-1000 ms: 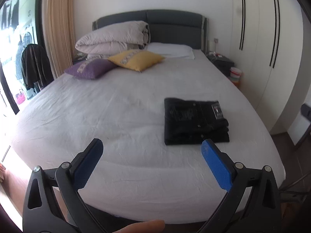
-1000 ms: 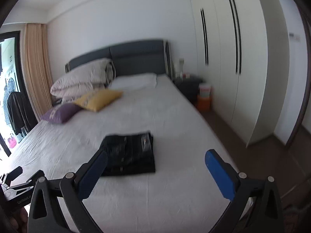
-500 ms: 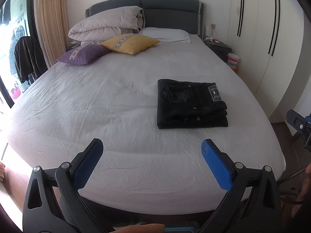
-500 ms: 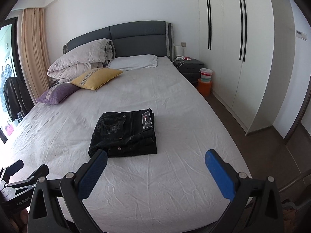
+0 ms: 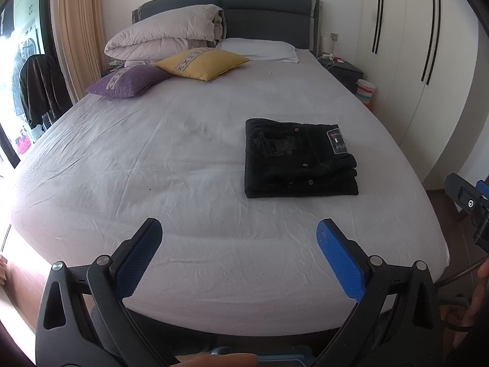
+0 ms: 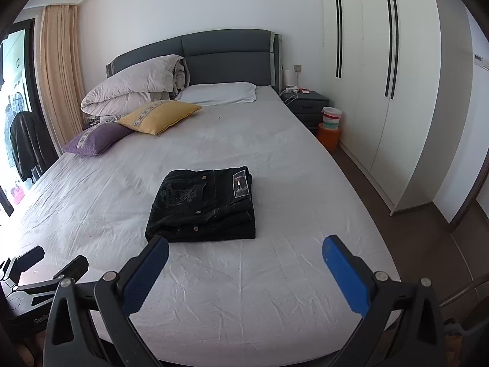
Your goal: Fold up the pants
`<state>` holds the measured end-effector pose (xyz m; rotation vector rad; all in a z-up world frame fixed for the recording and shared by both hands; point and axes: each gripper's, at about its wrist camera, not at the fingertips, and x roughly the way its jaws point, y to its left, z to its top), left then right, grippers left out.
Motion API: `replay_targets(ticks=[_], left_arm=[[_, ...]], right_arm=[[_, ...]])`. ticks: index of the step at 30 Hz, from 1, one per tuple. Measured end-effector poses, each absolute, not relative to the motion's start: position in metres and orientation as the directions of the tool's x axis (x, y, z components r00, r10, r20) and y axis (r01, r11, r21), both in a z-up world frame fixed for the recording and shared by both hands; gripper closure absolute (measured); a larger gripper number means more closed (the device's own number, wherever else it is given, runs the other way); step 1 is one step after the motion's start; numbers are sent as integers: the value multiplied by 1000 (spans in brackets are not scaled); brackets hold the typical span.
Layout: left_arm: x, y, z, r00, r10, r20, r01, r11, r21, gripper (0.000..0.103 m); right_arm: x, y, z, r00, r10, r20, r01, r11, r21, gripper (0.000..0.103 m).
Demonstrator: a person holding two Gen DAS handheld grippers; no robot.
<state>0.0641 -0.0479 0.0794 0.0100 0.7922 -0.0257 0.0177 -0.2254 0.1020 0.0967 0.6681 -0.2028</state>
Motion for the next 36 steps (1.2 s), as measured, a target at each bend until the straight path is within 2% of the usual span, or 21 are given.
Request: replay_targets(ticks=[36], left_arm=[[64,-44,74,694,-22,-719,24,1000,-7,0]], right_arm=[[20,-213,92,752,-139,-644,196,980,18,0]])
